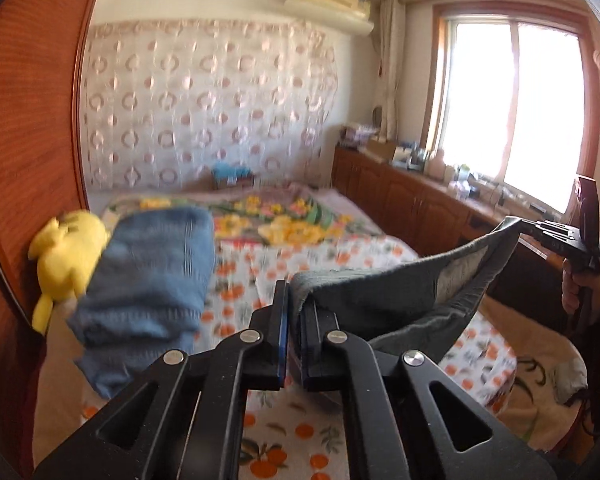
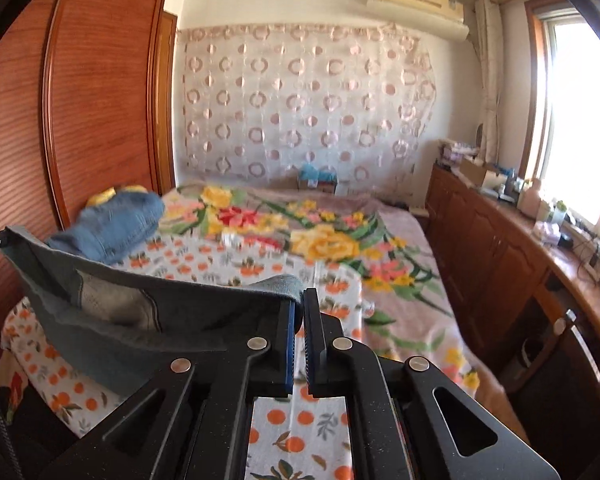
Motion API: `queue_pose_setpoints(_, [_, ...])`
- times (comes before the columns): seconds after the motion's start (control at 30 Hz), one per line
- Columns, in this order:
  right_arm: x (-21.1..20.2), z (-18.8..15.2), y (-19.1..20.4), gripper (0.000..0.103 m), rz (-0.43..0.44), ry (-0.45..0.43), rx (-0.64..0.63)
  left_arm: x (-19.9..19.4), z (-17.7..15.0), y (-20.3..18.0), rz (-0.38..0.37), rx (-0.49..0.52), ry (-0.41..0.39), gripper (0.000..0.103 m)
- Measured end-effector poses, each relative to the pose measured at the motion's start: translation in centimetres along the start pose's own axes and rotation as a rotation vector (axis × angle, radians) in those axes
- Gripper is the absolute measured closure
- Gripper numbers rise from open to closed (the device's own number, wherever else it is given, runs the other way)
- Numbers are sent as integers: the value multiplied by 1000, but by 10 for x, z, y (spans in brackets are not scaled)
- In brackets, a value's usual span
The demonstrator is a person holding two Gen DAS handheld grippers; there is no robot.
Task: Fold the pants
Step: 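Close both grippers on the hem of the denim garment, then lift the garment with both grippers, shake it out, lay it flat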
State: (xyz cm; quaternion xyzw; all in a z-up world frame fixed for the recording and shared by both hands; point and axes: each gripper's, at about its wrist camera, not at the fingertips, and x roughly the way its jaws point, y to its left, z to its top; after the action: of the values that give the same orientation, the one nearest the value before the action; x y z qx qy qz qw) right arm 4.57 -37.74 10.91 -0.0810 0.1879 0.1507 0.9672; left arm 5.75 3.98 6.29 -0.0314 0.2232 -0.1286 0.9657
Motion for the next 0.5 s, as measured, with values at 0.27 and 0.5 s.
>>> queue_pose_setpoints(0.27, [-67,30,1,99,-12,-127,-43,-36,39,-8,25,34,-121,98])
queue_pose_setpoints(0.5, [-11,16,8,99,17,-6,-63,16,18,17,45,-14,-3,98])
